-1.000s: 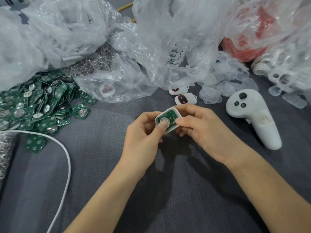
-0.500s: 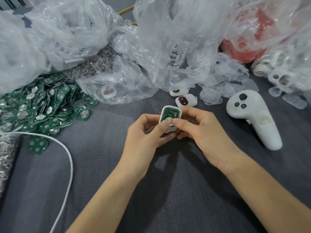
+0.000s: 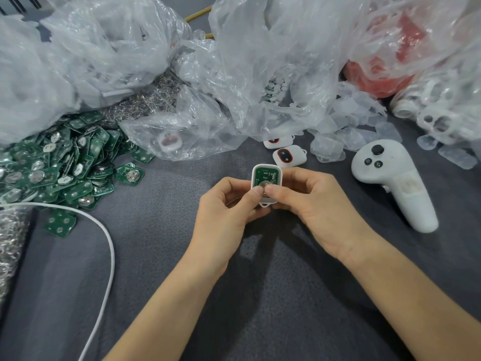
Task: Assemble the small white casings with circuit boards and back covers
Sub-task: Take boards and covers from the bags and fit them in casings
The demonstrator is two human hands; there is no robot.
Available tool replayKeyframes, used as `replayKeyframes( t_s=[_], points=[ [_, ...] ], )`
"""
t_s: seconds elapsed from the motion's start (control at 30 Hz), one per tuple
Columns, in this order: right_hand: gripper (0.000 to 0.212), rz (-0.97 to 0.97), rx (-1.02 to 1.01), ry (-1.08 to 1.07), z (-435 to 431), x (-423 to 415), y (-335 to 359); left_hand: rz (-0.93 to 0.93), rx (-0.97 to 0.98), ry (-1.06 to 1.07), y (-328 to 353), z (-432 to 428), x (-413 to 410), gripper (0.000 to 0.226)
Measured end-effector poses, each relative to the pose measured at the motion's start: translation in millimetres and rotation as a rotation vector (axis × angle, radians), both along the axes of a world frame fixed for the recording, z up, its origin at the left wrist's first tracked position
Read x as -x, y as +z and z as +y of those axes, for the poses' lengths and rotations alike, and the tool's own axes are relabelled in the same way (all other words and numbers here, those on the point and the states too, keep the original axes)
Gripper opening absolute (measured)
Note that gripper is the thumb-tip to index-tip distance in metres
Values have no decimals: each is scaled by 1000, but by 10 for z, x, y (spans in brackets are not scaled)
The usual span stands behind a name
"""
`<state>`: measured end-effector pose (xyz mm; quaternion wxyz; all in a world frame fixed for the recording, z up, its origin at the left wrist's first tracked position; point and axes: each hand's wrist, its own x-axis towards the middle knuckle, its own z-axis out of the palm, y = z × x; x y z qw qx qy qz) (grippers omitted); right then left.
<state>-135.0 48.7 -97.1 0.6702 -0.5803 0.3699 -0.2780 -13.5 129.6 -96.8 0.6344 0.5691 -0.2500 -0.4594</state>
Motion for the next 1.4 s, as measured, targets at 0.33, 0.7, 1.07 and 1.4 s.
replayKeyframes(
  t_s=[0.33, 0.7, 1.07, 1.4],
  points=[
    [18, 59, 101, 27, -3, 16, 8, 14, -13, -37, 3, 7, 4, 7],
    [21, 50, 67, 105, 44, -1, 6, -290, 36, 25, -24, 19, -4, 13],
    [18, -49, -55, 21, 113, -52, 19, -253, 76, 89, -34, 8, 58, 12],
    [19, -11, -14, 28, 120, -48, 38, -194, 46, 104, -24, 4, 60, 8]
  ],
)
